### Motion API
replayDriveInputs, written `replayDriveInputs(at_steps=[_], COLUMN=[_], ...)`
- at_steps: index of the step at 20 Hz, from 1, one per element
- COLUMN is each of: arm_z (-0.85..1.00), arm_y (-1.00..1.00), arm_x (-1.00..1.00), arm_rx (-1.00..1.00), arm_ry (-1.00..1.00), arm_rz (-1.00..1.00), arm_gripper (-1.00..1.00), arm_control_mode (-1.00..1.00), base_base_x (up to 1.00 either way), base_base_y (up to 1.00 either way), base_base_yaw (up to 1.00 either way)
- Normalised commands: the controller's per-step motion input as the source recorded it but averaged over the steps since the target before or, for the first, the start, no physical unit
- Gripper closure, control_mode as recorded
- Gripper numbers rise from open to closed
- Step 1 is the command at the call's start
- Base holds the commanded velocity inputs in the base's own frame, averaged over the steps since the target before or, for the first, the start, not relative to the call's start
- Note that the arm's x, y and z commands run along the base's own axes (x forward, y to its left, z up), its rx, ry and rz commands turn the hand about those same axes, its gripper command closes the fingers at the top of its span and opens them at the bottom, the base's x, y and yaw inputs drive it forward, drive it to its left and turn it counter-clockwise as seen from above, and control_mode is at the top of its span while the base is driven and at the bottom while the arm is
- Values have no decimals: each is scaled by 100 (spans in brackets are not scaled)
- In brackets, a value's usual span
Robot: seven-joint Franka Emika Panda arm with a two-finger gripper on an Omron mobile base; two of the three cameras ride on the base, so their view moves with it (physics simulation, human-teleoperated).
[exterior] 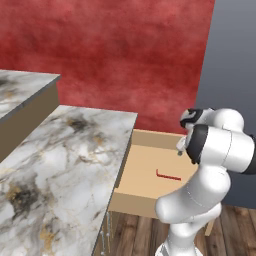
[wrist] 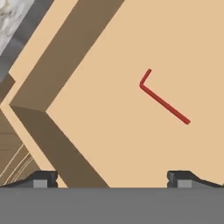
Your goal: Take a straw from the drawer in front and place it inside the glass cup on the dining counter.
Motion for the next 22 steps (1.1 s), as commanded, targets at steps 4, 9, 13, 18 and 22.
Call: replayDriveInputs(at_steps=[4, 9, 13, 18, 22], arm_z=[0, 0, 0, 0, 0], arm_y=[21, 14, 12, 10, 3], arm_x=[0, 0, 0, 0, 0], arm_rx=[-10, -7, -6, -6, -5], arm_ry=[0, 0, 0, 0, 0], arm_rz=[6, 6, 7, 7, 6], arm_gripper=[-100, -100, -100, -100, -100], arm_control_mode=[-100, -100, -100, -100, -100], base_base_x=[0, 0, 0, 0, 0], base_base_y=[0, 0, 0, 0, 0], base_base_yaw=[0, 0, 0, 0, 0])
